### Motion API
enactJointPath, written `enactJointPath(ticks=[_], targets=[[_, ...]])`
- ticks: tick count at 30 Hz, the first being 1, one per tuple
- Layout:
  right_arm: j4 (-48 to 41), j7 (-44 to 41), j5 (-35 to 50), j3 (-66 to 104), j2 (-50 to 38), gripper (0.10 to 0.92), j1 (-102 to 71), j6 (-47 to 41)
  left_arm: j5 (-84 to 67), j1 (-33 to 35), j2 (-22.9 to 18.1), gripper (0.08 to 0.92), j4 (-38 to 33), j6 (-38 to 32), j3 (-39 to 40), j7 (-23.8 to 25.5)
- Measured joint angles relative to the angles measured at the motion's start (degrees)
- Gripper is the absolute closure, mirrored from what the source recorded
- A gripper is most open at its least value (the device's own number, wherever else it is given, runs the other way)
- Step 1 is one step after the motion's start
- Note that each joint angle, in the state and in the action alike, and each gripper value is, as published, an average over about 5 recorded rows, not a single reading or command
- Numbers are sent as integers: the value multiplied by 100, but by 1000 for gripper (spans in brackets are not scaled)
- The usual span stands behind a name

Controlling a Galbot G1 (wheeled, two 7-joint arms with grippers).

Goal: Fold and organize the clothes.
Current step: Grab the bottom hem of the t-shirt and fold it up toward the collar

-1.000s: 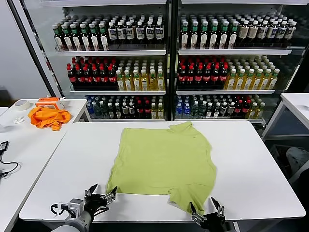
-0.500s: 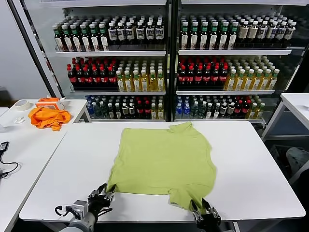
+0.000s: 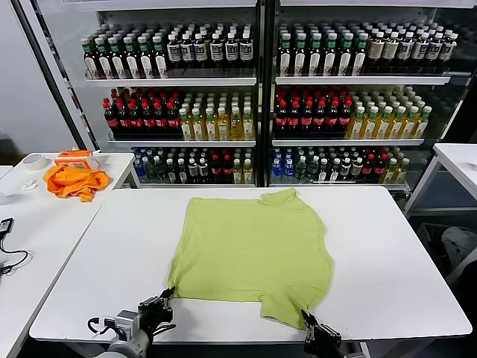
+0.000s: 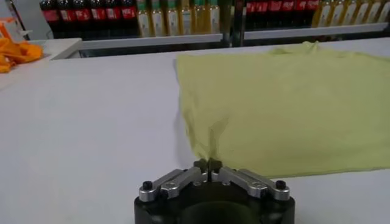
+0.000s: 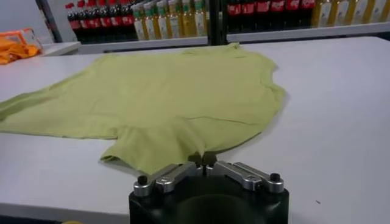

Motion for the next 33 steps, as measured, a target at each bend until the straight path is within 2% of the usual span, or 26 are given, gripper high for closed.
enactJointPath(ticks=[14, 22, 25, 33], targets=[[924, -92, 68, 526, -213, 920, -1073, -106, -422, 1256, 565, 917, -1184, -66, -661, -219], [991, -92, 84, 539, -192, 919, -1130, -108, -500, 1558, 641, 917, -1352, -157, -774, -223], [964, -100, 55, 541, -191, 882, -1086, -110, -512, 1568, 659, 917, -1325, -188, -790, -206], [645, -120, -103, 313, -106, 656, -771, -103, -514, 1611, 689, 917, -1256, -225, -807, -171]])
